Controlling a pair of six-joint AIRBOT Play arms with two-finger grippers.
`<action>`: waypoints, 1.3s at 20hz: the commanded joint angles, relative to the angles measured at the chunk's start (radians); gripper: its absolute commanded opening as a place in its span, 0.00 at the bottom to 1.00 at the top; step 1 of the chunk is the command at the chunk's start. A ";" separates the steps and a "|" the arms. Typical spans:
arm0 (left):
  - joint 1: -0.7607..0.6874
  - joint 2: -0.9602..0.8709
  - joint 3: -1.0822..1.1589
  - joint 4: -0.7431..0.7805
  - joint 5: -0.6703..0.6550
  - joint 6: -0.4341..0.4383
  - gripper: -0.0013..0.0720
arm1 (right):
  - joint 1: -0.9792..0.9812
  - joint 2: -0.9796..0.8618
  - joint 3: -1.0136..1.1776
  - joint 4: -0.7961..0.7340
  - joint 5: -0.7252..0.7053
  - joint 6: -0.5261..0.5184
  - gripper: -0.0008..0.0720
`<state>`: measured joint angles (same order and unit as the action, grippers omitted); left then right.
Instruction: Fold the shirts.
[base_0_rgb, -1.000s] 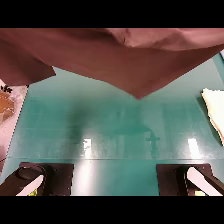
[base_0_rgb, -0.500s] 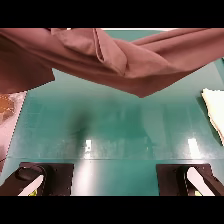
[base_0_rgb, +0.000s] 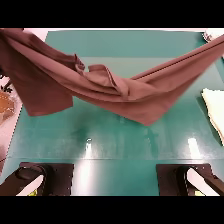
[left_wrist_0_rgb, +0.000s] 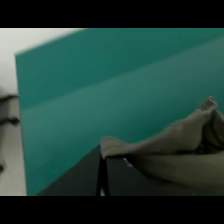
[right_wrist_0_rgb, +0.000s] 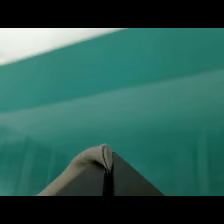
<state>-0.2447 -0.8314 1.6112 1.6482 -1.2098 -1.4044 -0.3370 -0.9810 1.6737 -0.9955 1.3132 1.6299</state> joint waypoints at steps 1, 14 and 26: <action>0.000 -0.037 -0.194 -0.009 0.035 -0.083 0.05 | 0.109 -0.132 -0.097 -0.003 -0.014 -0.001 0.04; 0.000 -0.227 -0.572 0.076 0.639 -0.115 0.05 | 0.230 -0.596 -0.140 0.008 -0.489 -0.045 0.04; 0.109 -0.348 -0.573 0.323 0.719 -0.169 0.05 | 0.242 -0.766 -0.108 0.010 -0.763 -0.069 0.04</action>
<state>-0.1909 -1.1595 1.0389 1.9377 -0.5049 -1.5372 -0.0952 -1.7092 1.5444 -0.9852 0.5674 1.5677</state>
